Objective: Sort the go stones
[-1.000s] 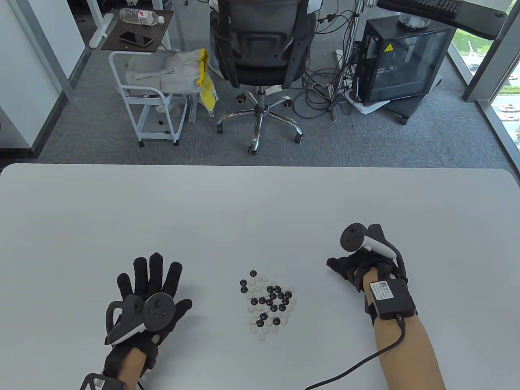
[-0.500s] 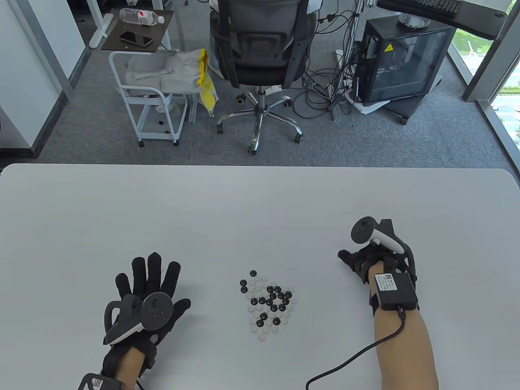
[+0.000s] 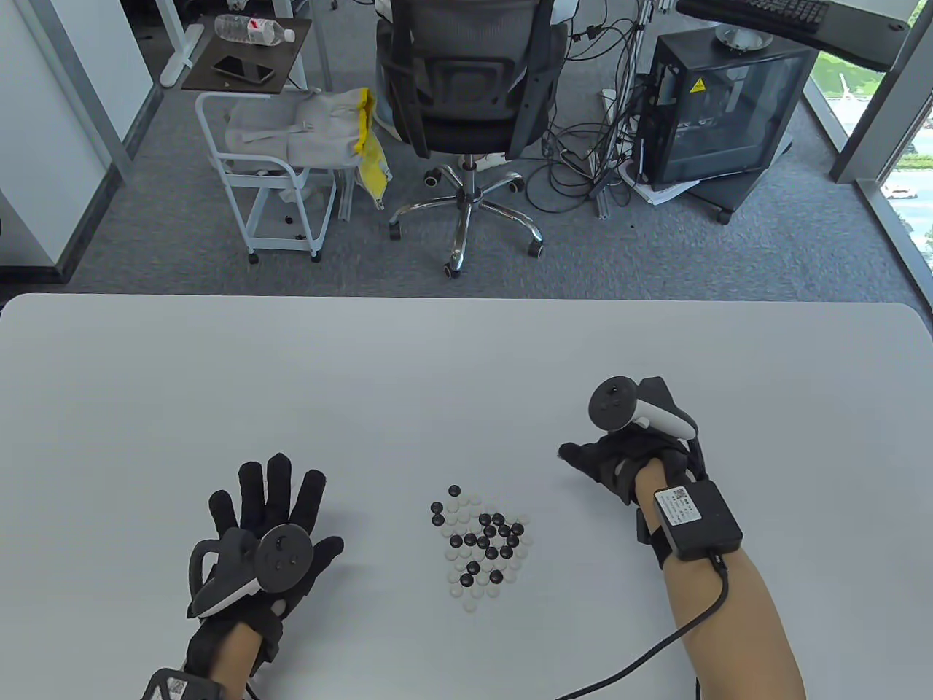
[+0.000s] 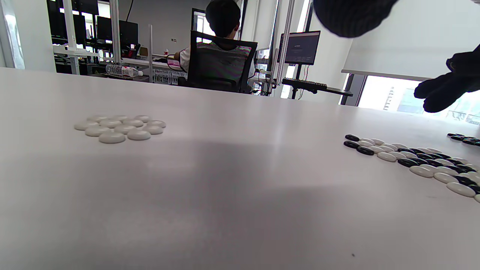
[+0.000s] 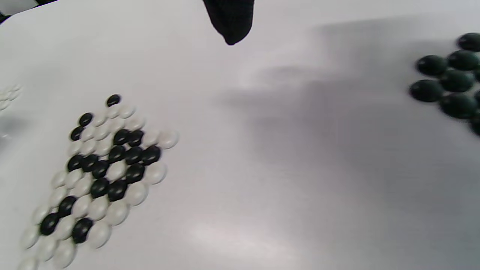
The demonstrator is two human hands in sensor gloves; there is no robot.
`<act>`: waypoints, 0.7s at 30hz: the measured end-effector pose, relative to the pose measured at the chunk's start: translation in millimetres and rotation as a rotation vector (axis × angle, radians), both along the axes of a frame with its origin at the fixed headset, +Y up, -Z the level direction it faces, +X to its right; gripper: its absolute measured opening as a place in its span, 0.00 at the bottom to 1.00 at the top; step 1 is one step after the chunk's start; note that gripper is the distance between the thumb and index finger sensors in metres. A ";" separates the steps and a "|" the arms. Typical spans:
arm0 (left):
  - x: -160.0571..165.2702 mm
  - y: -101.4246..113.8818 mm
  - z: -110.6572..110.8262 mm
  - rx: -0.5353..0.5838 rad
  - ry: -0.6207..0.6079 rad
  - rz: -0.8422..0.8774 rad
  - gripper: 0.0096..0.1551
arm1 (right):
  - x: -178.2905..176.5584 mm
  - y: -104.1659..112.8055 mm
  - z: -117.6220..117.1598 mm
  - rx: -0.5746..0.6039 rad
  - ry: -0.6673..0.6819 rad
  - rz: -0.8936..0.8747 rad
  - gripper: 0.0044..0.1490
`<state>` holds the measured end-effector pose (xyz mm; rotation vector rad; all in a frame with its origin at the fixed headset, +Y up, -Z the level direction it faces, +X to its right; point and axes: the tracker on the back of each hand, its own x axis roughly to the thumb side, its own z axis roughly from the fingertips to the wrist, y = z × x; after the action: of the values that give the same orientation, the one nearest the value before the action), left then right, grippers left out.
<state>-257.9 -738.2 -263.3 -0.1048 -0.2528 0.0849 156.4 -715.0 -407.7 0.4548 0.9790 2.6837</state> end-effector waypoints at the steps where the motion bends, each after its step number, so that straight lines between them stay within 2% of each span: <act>1: 0.0 0.0 0.0 0.001 0.000 0.000 0.51 | -17.5 0.0 3.5 0.001 0.055 -0.015 0.46; 5: -0.5 0.2 0.3 0.005 0.002 0.003 0.51 | -65.4 -4.9 12.9 -0.005 0.195 -0.051 0.46; 10: -1.2 1.3 0.8 0.013 0.001 0.012 0.51 | -109.3 -20.7 16.5 -0.028 0.291 -0.046 0.46; 16: -1.8 1.1 1.3 0.018 -0.003 0.016 0.51 | -132.0 -48.2 4.5 -0.071 0.273 -0.045 0.46; 19: -1.8 1.1 1.7 0.018 -0.004 0.017 0.51 | -131.7 -58.5 -4.8 -0.079 0.237 -0.026 0.45; 21: -1.9 1.0 1.7 0.018 -0.004 0.018 0.51 | -125.6 -57.8 -12.6 -0.056 0.201 -0.022 0.45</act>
<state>-259.8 -737.2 -261.6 -0.0850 -0.2586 0.1006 30.8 -772.8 -420.4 0.7298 1.0932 2.6220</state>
